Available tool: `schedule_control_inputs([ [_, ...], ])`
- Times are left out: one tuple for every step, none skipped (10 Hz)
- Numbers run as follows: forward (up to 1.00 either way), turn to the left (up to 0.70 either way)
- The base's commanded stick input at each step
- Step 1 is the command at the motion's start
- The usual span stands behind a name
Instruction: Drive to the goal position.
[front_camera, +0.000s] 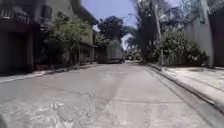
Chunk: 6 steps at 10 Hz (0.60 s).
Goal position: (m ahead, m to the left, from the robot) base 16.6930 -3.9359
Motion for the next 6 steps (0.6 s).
schedule_control_inputs([
  [1.0, -0.39],
  [1.0, -0.39],
  [1.0, -0.14],
  [1.0, 0.01],
  [1.0, 0.01],
  [1.0, 0.01],
])
